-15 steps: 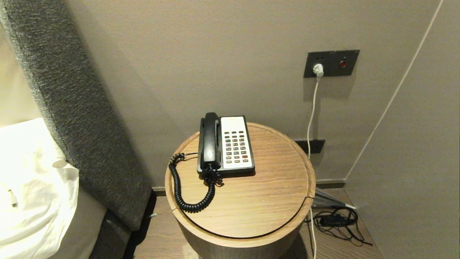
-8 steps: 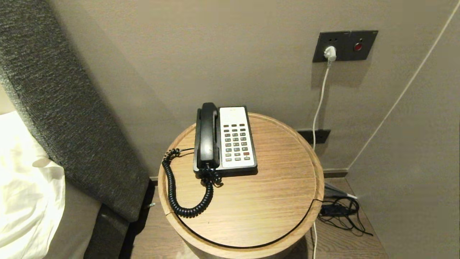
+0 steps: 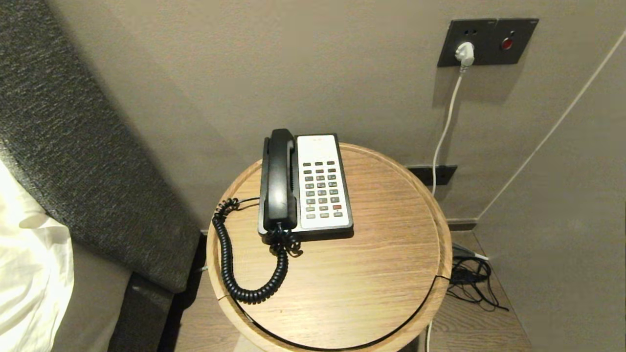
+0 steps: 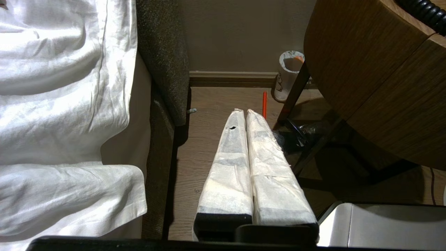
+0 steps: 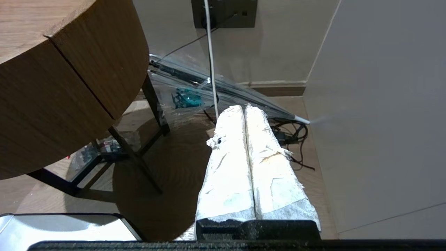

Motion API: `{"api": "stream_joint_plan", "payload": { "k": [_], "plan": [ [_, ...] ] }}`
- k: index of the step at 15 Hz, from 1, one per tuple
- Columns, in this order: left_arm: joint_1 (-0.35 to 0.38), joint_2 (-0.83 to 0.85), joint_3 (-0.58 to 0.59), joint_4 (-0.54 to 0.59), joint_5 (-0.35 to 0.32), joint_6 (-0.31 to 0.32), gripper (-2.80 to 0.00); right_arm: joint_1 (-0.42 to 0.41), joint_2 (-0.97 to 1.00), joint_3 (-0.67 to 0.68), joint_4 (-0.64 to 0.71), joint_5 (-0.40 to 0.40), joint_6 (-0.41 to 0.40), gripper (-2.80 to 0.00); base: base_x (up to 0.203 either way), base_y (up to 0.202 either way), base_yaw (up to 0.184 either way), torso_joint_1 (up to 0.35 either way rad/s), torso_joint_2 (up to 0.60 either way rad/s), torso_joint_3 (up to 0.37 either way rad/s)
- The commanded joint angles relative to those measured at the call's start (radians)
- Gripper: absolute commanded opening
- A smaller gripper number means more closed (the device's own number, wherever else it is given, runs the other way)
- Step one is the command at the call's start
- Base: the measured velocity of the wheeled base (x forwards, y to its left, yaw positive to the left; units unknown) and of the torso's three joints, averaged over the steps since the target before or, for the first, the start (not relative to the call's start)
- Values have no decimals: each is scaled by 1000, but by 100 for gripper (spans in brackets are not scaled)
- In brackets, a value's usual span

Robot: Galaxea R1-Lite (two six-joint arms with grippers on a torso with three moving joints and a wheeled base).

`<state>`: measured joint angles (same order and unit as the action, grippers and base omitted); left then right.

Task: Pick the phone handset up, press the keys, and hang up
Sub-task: Pick up the desk phone handset

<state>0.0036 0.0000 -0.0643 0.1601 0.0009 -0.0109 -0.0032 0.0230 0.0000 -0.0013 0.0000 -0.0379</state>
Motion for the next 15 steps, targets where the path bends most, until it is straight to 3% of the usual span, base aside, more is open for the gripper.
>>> {"api": "stream_joint_plan", "payload": {
  "k": [1, 4, 7, 9, 12, 15],
  "plan": [
    [-1, 1, -3, 9, 2, 12, -280, 0, 0, 0, 0, 0, 0, -280, 0, 0, 0, 0, 0, 0],
    [0, 2, 2, 3, -8, 98, -280, 0, 0, 0, 0, 0, 0, -280, 0, 0, 0, 0, 0, 0],
    [-1, 2, -4, 0, -12, 93, -280, 0, 0, 0, 0, 0, 0, -280, 0, 0, 0, 0, 0, 0],
    [-1, 17, -84, 6, -9, 112, -280, 0, 0, 1, 0, 0, 0, -280, 0, 0, 0, 0, 0, 0],
    [7, 238, -477, 99, -76, 134, -280, 0, 0, 0, 0, 0, 0, -280, 0, 0, 0, 0, 0, 0],
    [23, 619, -896, 235, -199, 146, -280, 0, 0, 0, 0, -1, 0, -280, 0, 0, 0, 0, 0, 0]
  ]
}}
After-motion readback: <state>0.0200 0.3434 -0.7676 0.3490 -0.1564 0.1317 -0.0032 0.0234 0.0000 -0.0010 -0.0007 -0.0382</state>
